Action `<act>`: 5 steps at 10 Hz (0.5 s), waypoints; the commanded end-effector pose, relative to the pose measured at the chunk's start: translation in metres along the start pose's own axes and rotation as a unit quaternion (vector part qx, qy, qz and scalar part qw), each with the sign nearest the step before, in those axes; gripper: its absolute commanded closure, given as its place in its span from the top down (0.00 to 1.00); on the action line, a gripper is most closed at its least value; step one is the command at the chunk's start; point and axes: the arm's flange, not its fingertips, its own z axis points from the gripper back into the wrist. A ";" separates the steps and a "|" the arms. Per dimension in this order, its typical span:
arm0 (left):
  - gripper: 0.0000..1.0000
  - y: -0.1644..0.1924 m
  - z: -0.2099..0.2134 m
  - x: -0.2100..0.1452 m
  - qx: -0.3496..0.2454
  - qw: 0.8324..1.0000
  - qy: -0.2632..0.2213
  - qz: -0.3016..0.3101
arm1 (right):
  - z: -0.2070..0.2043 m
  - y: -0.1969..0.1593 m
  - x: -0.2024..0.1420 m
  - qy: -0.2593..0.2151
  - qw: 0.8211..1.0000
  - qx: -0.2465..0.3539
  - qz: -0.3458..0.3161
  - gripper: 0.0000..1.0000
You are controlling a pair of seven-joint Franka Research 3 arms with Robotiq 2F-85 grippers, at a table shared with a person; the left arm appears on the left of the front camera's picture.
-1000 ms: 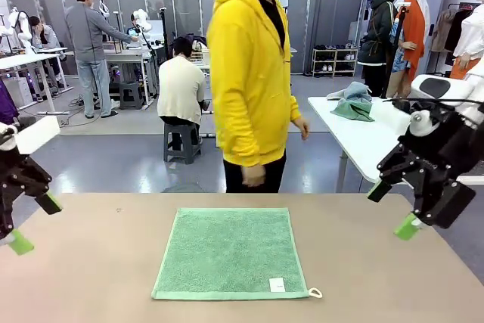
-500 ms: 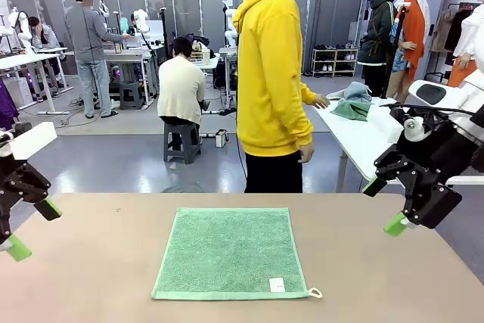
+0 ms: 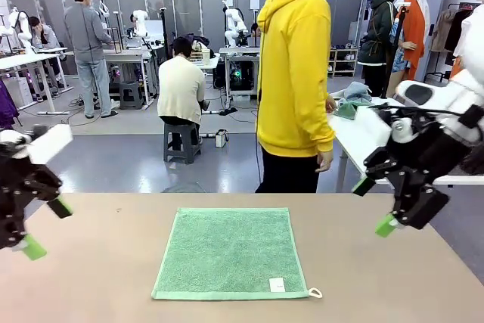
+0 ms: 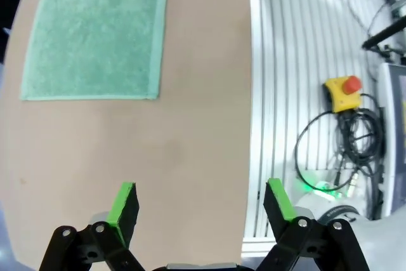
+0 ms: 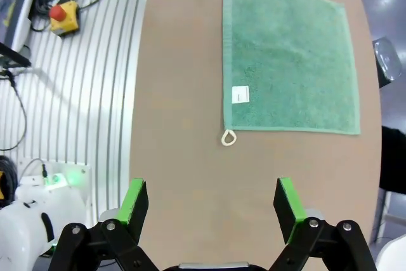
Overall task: Fold the towels and place them in the basket.
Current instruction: When a person lays out a Towel with hook on the table, fold it in half twice.
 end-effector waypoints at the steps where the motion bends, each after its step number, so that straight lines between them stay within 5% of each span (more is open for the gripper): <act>1: 1.00 0.002 -0.043 0.030 0.042 0.998 0.041 0.005 | -0.038 0.002 0.026 0.070 0.997 -0.027 -0.001 1.00; 5: 1.00 -0.006 -0.107 0.069 0.070 0.991 0.107 -0.036 | -0.096 0.004 0.046 0.156 0.986 -0.056 0.020 1.00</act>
